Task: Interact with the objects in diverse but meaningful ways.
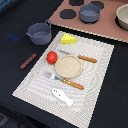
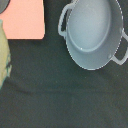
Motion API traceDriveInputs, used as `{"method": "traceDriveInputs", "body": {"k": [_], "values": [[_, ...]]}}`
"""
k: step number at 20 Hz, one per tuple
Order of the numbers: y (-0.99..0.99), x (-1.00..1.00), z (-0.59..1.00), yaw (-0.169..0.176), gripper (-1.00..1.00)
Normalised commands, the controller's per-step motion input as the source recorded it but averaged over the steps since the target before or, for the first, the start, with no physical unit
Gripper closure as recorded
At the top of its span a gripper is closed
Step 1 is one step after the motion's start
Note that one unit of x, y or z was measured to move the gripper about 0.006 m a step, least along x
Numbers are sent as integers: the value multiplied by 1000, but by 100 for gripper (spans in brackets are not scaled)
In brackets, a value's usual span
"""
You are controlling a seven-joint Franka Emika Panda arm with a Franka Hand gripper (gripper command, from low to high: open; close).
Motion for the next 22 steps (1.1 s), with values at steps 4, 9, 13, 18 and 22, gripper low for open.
{"method": "traceDriveInputs", "body": {"k": [4, 9, 13, 18, 22], "values": [[-7, 0, -1, 0, -100], [-51, 203, -170, -3, -100], [-58, 374, -318, -30, -100], [-50, 349, -331, -31, -100], [-64, 322, -276, -28, -100]]}}
